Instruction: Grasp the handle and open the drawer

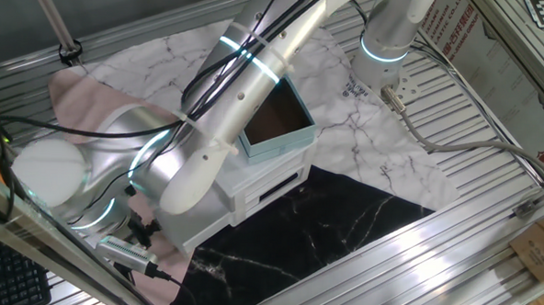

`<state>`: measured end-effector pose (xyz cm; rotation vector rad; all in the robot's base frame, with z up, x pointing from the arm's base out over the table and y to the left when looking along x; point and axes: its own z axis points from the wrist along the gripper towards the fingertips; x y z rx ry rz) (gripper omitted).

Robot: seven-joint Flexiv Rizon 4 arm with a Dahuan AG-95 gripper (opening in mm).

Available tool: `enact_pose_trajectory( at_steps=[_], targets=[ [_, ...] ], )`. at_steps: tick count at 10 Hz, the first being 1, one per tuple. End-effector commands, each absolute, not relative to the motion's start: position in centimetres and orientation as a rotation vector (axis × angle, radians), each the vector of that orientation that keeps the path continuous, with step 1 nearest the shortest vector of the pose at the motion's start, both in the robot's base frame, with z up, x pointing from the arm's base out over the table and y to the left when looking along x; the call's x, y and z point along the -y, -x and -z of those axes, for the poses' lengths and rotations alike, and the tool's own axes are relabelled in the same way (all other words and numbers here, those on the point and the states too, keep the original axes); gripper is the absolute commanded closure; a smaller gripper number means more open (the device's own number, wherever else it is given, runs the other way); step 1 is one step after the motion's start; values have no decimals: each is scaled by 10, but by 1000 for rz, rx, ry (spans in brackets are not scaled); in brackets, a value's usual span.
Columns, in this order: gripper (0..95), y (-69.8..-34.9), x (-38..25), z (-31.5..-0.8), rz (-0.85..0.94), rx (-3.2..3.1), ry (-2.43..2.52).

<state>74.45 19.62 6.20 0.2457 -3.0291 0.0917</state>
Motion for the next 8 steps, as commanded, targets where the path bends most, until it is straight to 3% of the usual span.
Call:
enact_pose_trajectory(
  at_steps=[1, 8],
  targets=[
    [950, -748, -197, -62, -93, 3029, -247],
    [950, -749, -199, -63, -99, 3050, -250]
  ],
)
